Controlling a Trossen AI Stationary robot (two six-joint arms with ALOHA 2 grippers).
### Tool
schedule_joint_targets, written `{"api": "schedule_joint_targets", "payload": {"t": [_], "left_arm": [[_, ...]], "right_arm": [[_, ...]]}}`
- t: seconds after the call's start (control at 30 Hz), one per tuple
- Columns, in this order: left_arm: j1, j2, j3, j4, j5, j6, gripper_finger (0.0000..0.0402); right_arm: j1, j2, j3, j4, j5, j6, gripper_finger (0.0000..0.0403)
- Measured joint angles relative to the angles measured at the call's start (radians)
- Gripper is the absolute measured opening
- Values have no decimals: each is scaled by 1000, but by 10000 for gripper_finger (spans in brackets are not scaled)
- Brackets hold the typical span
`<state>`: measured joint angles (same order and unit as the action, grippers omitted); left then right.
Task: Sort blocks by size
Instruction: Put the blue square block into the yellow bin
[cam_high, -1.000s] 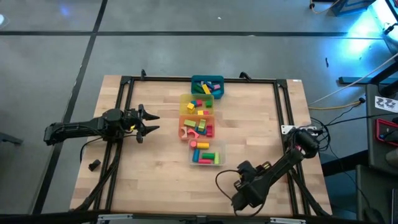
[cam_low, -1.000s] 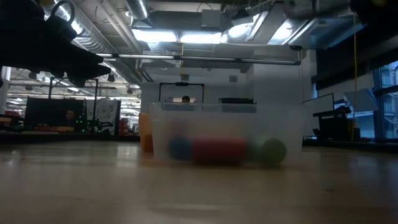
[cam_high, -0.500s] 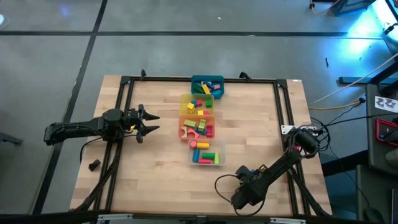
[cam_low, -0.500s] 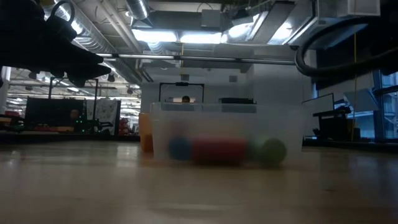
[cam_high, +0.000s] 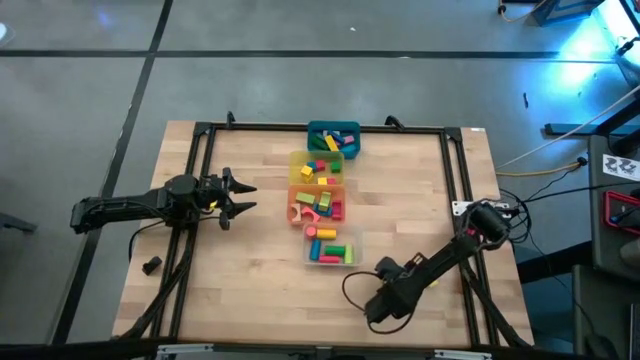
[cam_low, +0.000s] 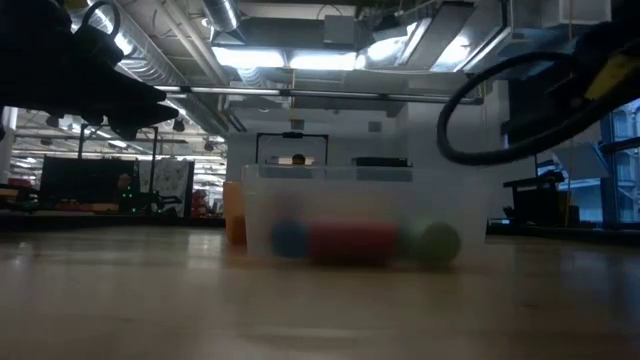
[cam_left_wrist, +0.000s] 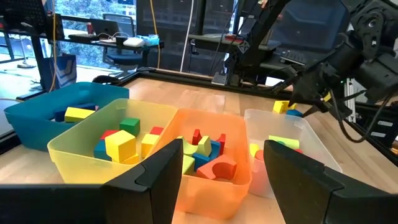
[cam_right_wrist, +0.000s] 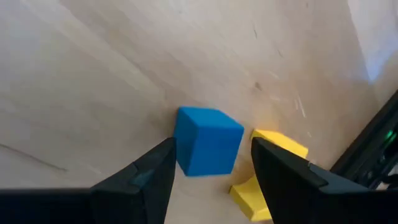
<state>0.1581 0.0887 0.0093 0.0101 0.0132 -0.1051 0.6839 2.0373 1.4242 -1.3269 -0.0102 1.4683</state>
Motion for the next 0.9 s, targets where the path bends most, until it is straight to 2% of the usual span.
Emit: {"api": "schedule_joint_targets", "payload": {"t": [0.33, 0.67, 0.73, 0.9], "left_arm": [[0, 0, 0, 0, 0, 0, 210], [0, 0, 0, 0, 0, 0, 210], [0, 0, 0, 0, 0, 0, 210], [0, 0, 0, 0, 0, 0, 210]], "right_arm": [[-6, -9, -111, 119, -73, -63, 211], [-6, -5, -117, 122, -75, -72, 208], [-6, -4, -110, 117, -73, -73, 195], [-20, 3, -70, 96, -21, -164, 134]]}}
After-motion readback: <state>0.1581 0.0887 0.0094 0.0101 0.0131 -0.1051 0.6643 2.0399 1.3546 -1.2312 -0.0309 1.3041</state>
